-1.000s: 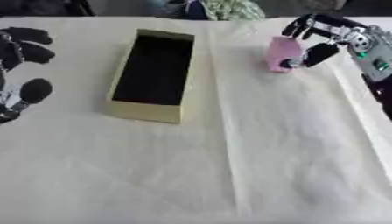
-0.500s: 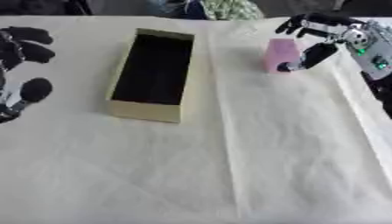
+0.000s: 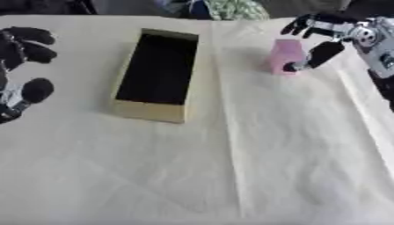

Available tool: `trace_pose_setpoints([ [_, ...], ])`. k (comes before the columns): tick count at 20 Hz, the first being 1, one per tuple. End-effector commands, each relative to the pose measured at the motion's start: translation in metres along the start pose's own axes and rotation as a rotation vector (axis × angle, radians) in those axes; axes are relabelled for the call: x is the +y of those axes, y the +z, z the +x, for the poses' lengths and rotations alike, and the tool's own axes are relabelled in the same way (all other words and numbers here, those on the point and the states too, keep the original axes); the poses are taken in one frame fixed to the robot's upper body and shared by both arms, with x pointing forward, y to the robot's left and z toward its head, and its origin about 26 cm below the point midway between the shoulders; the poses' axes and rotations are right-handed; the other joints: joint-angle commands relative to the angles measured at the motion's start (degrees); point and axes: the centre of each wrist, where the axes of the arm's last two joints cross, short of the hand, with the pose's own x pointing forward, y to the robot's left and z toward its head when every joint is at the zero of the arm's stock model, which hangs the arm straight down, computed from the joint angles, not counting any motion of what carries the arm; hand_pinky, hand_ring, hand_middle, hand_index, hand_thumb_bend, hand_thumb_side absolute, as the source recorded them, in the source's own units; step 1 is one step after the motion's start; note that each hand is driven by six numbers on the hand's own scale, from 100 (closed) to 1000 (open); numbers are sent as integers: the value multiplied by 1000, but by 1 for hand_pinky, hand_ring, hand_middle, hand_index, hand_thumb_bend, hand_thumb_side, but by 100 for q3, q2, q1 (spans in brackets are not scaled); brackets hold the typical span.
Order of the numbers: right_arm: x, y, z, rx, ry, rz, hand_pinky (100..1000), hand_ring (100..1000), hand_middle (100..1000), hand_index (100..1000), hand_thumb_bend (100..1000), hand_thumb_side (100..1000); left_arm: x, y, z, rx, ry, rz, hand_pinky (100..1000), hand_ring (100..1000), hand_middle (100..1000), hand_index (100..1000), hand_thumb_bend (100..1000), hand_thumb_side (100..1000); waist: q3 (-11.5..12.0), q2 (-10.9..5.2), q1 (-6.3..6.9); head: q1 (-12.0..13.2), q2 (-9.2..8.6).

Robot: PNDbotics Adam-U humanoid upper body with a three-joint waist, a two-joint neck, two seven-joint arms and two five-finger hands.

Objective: Pick up objects on the table and place them in the box.

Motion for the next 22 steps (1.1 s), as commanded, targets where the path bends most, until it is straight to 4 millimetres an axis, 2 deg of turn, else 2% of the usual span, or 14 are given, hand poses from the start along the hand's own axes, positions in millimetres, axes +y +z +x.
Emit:
trace_pose_setpoints([
  [1,-16,12,-12,51,15,-39,805,884,856,894,525,351,6,-5,10,-41,-18,1,702,667,683,779,885,694,9,-76,24,2,-13],
  [14,-8,13,-24,97,-9,-65,800,877,846,887,519,344,5,-6,11,-49,-14,-1,703,667,683,779,881,695,58,-24,73,-24,-34],
  [20,-5,12,-25,101,-12,-100,779,832,775,832,498,320,5,-7,12,-52,-12,-2,702,667,683,779,878,696,56,-7,74,-35,-33],
  [22,-5,11,-24,99,-9,-123,766,804,719,791,477,311,5,-7,12,-53,-12,-2,703,667,683,779,877,696,56,-7,70,-33,-31],
])
